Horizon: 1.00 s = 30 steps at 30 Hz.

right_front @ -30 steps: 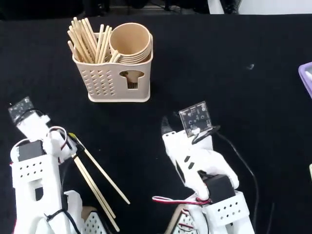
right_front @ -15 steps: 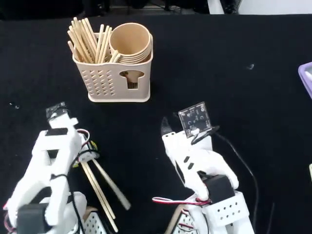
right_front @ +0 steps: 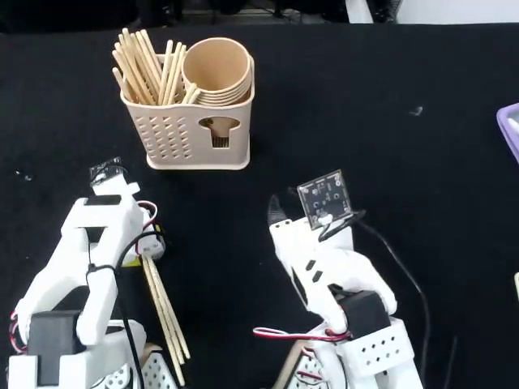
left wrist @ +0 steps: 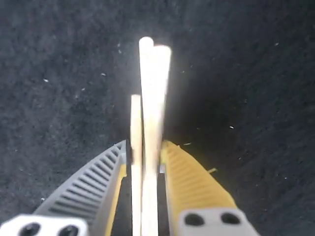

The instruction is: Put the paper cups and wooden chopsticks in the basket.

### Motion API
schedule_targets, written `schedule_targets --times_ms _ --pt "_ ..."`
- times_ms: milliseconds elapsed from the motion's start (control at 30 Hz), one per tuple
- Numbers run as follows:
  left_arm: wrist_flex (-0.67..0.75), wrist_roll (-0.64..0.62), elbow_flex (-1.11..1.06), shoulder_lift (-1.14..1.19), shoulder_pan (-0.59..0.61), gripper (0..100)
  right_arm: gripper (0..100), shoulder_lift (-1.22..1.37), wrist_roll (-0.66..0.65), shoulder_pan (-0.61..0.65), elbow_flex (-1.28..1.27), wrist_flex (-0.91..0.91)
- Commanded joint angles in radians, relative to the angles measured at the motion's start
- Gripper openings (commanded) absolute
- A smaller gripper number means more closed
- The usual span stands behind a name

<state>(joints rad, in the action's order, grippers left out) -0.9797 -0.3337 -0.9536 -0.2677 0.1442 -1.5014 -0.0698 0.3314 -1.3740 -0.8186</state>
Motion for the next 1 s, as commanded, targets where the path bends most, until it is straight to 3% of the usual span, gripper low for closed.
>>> schedule_targets --times_ms 0,267,600,800,967 --pt "0.018 -0.005 0.025 0.02 0.012 10 9.6 -0.019 0.006 -0.017 0.007 0.025" --pt "0.058 0.0 0.073 0.021 0.104 10 9.6 -0.019 0.009 -0.017 0.007 0.025" --pt "-0.072 0.002 0.047 0.023 0.015 10 9.6 -0.019 0.008 -0.017 0.007 0.025" --pt "0.064 -0.006 -0.03 0.017 -0.005 2 9.6 -0.019 0.008 -0.017 0.008 0.023" --pt "0.075 -0.006 -0.001 0.017 -0.004 3 9.6 -0.019 0.008 -0.017 0.008 0.021"
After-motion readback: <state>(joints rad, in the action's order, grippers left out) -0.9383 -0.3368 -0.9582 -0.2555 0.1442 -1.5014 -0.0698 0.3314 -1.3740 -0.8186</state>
